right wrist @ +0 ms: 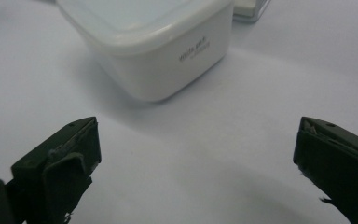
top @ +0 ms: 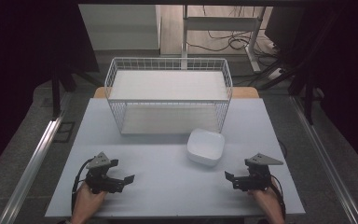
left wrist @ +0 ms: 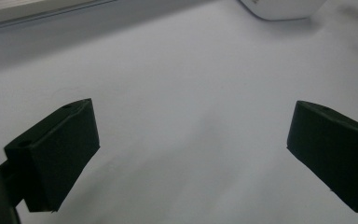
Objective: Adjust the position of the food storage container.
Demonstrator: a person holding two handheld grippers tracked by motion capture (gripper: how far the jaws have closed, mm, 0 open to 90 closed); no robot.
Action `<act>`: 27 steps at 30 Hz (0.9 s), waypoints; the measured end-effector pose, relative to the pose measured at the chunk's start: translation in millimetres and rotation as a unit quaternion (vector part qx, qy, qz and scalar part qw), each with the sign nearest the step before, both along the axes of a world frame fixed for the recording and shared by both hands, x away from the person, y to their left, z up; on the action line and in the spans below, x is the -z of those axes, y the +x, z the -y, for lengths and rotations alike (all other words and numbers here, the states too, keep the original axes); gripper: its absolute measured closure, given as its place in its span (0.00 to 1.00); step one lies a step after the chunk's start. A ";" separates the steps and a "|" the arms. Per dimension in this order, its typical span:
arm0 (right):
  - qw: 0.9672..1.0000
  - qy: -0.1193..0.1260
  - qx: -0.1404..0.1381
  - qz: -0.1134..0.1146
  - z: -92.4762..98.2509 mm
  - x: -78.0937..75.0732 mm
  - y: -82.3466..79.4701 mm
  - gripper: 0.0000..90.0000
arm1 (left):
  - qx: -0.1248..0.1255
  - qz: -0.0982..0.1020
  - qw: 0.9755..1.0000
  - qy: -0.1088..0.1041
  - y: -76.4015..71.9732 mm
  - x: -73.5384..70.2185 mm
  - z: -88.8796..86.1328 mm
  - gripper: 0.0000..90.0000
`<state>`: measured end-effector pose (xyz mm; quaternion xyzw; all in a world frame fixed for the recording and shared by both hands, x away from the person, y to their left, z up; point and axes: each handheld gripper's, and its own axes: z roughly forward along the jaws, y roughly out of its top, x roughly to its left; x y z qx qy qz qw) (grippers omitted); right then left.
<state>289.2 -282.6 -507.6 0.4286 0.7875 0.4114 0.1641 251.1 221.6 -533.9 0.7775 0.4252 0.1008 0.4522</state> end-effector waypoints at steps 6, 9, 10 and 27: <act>1.000 -0.008 -0.006 0.005 -8.3 1.2 0.5 0.01 | 0.001 -0.009 1.000 -0.002 1.8 1.1 0.9 0.03; 1.000 -0.014 -0.006 -0.003 -11.1 4.4 1.1 0.00 | -0.003 -0.008 1.000 -0.002 1.3 -0.1 -0.2 0.03; 1.000 -0.014 -0.006 -0.003 -11.1 4.4 1.1 0.00 | -0.003 -0.008 1.000 -0.002 1.3 -0.1 -0.2 0.03; 0.999 -0.046 -0.005 -0.016 -14.4 0.7 7.6 0.02 | -0.002 -0.004 1.000 -0.005 2.3 -0.7 1.8 0.03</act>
